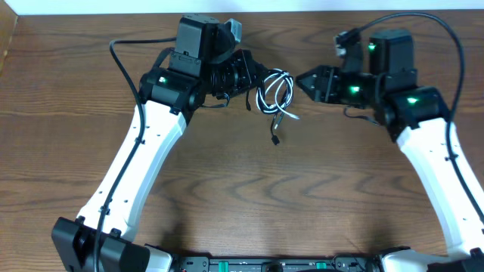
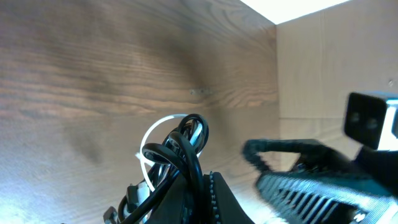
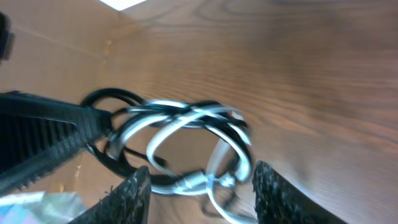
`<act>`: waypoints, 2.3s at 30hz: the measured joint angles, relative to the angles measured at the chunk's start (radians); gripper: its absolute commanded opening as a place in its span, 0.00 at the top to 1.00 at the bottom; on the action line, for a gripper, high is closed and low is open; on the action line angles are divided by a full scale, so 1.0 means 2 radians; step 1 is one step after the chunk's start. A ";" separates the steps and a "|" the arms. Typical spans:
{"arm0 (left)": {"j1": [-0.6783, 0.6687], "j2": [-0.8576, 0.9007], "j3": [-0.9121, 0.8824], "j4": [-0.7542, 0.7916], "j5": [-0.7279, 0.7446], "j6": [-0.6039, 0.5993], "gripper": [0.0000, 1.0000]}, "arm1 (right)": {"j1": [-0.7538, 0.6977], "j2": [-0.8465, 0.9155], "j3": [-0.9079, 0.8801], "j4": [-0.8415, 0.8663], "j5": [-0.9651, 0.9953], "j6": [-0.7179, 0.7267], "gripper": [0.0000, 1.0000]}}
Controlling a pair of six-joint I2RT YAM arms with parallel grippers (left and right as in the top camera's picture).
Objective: Untangle cables
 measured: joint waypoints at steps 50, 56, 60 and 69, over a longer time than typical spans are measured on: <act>0.033 0.001 -0.001 0.027 0.053 -0.172 0.93 | 0.080 0.145 0.000 0.240 -0.075 0.235 0.86; 0.033 0.001 -0.001 0.036 0.054 -0.174 0.93 | 0.080 0.145 0.000 0.241 -0.085 0.237 0.99; 0.037 0.001 -0.001 0.035 0.057 -0.169 0.93 | 0.077 0.145 0.000 0.213 -0.087 0.220 0.99; 0.043 0.001 -0.002 -0.028 0.065 -0.059 0.93 | -0.006 0.145 0.001 0.087 -0.080 0.117 0.99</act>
